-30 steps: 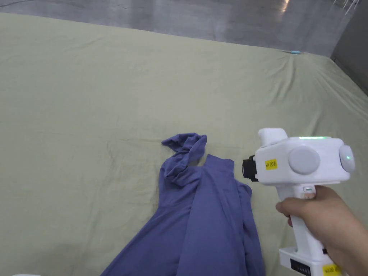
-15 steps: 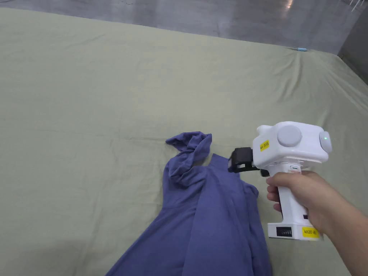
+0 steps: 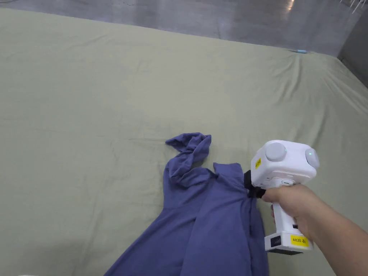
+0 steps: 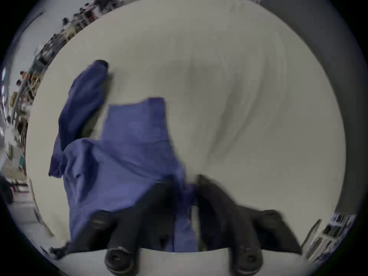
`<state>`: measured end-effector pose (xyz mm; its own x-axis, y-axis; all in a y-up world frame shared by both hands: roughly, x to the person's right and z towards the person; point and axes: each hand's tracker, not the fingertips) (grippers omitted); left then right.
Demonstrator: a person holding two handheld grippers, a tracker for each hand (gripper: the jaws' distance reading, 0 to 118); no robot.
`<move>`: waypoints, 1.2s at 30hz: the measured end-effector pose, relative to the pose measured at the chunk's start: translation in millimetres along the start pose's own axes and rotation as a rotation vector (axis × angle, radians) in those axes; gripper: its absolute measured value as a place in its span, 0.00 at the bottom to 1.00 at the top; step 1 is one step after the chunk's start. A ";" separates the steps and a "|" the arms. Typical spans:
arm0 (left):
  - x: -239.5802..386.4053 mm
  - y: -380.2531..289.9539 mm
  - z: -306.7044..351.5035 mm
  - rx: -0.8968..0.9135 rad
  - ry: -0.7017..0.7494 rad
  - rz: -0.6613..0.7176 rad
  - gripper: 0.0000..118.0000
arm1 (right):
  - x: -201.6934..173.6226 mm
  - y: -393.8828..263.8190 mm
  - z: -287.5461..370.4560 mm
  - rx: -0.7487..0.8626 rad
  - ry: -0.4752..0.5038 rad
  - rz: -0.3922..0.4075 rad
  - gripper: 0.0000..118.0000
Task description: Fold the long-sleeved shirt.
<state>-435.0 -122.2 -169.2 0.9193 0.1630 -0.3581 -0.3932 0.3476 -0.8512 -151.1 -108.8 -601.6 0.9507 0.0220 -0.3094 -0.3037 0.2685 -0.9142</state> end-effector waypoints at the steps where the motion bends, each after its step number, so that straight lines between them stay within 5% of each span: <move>1: 0.0 0.6 1.4 0.004 -0.002 0.004 0.00 | 4.3 -2.9 4.0 0.020 0.055 0.009 0.03; 7: -1.1 8.6 22.6 0.050 -0.024 0.042 0.00 | 40.9 -19.2 60.1 0.092 0.231 -0.040 0.02; 11: 0.2 11.2 40.4 0.091 -0.028 0.042 0.00 | 40.1 -35.5 108.4 0.193 0.174 0.061 0.02; 16: -0.9 45.3 81.5 0.162 -0.233 0.168 0.00 | 45.8 -41.5 188.3 0.321 0.228 0.073 0.02; 21: -2.0 136.7 142.7 0.313 -0.301 0.132 0.00 | 54.3 -26.5 288.1 0.528 0.106 0.139 0.02; 28: 1.4 293.2 224.2 0.520 -0.322 0.144 0.00 | 76.3 42.1 400.2 0.712 -0.016 0.093 0.02; 36: 37.7 428.6 256.4 0.618 -0.232 0.134 0.00 | 74.0 132.4 441.4 0.774 -0.096 0.059 0.02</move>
<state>-572.5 269.7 -449.2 0.8624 0.4116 -0.2948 -0.5029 0.7640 -0.4044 -93.1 353.5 -629.9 0.9464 0.1308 -0.2953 -0.2570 0.8589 -0.4430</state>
